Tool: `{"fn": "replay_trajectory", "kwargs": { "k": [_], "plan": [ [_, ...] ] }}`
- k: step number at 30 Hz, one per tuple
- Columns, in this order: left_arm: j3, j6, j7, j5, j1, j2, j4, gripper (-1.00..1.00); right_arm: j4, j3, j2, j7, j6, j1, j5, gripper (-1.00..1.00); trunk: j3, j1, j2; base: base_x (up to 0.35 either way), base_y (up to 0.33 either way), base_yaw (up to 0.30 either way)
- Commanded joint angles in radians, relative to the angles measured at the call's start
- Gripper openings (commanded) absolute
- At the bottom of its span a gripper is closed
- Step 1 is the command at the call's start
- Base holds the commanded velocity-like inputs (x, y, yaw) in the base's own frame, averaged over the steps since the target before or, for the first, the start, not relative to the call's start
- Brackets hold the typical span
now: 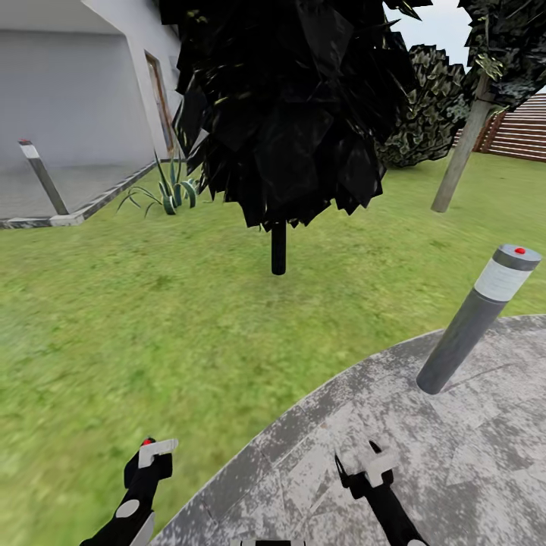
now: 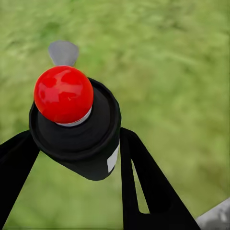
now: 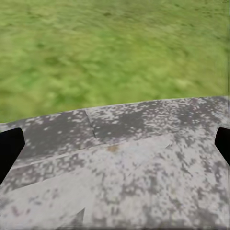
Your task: In the garden, pick up the pesticide atomizer on the floor and spray pesticide onto both trees until each tree trunk is fully covered.
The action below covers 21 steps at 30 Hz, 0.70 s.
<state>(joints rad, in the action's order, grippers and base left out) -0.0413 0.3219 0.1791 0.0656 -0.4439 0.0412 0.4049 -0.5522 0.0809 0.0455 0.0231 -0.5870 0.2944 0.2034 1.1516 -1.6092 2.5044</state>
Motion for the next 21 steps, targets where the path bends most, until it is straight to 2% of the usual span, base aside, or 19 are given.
{"fn": "replay_trajectory", "kwargs": {
  "k": [1,7,8,9,11,15,21],
  "plan": [
    [0.001,0.004,0.0,0.006,0.0,0.0,-0.003,-1.0,0.02,0.002,-0.001,-0.005,-0.027,0.0,-0.001,1.0,0.001,0.0,0.0,0.001,0.015,0.0],
    [0.002,0.006,0.0,0.008,0.04,-0.001,0.008,-1.0,0.055,-0.001,-0.002,-0.036,-0.069,-0.008,0.0,1.0,-0.001,0.0,0.0,0.0,0.004,0.082],
    [0.002,0.006,0.0,0.008,0.045,-0.001,0.01,-1.0,0.056,-0.001,-0.001,-0.057,-0.07,-0.016,0.0,1.0,-0.002,0.0,0.0,0.0,0.001,0.209],
    [0.002,0.007,-0.003,0.008,0.066,0.0,0.01,-1.0,0.058,-0.001,-0.001,-0.166,-0.07,-0.056,-0.001,1.0,-0.003,0.0,0.0,0.0,0.0,0.242],
    [0.002,0.007,-0.005,0.008,0.074,0.0,0.012,-1.0,0.059,-0.001,-0.001,-0.175,-0.07,-0.06,0.0,1.0,-0.004,0.0,0.0,0.0,0.0,0.244],
    [0.003,0.008,-0.006,0.007,0.109,0.01,0.011,-1.0,0.145,-0.001,-0.001,-0.181,-0.069,-0.064,0.0,1.0,-0.019,0.002,0.0,0.0,0.0,0.241],
    [0.002,0.008,0.0,0.007,0.125,0.012,0.002,-1.0,0.157,-0.001,-0.002,-0.183,-0.07,-0.064,-0.001,1.0,-0.046,0.004,-0.002,0.0,0.0,0.216]
  ]
}}
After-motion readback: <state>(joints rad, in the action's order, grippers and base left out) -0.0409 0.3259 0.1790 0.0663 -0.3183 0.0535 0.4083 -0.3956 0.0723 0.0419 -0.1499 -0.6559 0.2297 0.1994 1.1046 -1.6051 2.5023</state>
